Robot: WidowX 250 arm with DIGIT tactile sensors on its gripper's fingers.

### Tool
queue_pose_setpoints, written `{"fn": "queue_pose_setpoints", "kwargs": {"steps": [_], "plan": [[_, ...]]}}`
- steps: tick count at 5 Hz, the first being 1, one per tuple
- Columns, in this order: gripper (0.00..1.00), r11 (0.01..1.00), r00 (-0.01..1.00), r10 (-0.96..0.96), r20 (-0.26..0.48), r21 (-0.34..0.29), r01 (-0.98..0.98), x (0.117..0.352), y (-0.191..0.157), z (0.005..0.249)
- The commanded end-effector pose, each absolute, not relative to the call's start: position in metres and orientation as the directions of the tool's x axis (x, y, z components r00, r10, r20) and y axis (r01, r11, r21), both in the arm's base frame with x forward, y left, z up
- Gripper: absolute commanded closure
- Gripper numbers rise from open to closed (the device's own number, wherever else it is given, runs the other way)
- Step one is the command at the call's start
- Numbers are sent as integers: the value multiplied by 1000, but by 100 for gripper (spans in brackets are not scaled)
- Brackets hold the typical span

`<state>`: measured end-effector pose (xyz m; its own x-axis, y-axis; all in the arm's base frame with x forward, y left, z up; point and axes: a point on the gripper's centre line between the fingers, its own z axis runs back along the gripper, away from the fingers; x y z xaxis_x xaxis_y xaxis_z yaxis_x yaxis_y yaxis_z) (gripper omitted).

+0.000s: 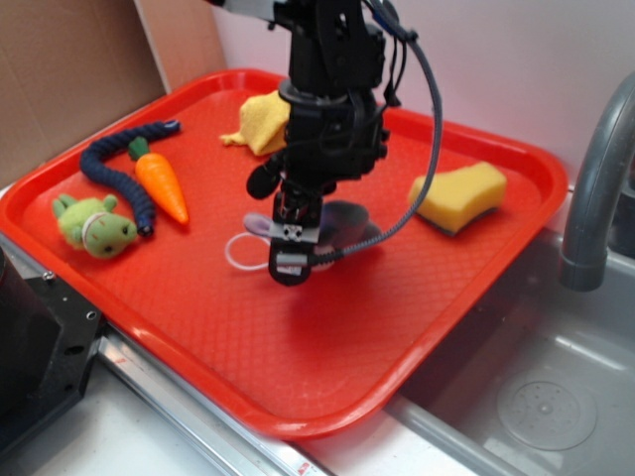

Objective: Grab the gray animal.

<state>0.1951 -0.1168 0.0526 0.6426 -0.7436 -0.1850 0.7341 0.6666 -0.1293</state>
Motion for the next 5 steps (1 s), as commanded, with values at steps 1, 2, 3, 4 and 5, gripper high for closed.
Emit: {"fn": "queue_pose_setpoints", "kwargs": {"steps": [1,2,3,4,5], "plan": [[100,806,802,-591,-85,-30,591,177,-103,113],[100,925,925,-378,-49,-70,374,201,-77,163],[100,988,990,-140,-15,-66,139,191,-60,194],[100,995,994,-103,41,6,103,184,-61,208],[100,998,996,-57,64,10,57,171,-65,210]]}}
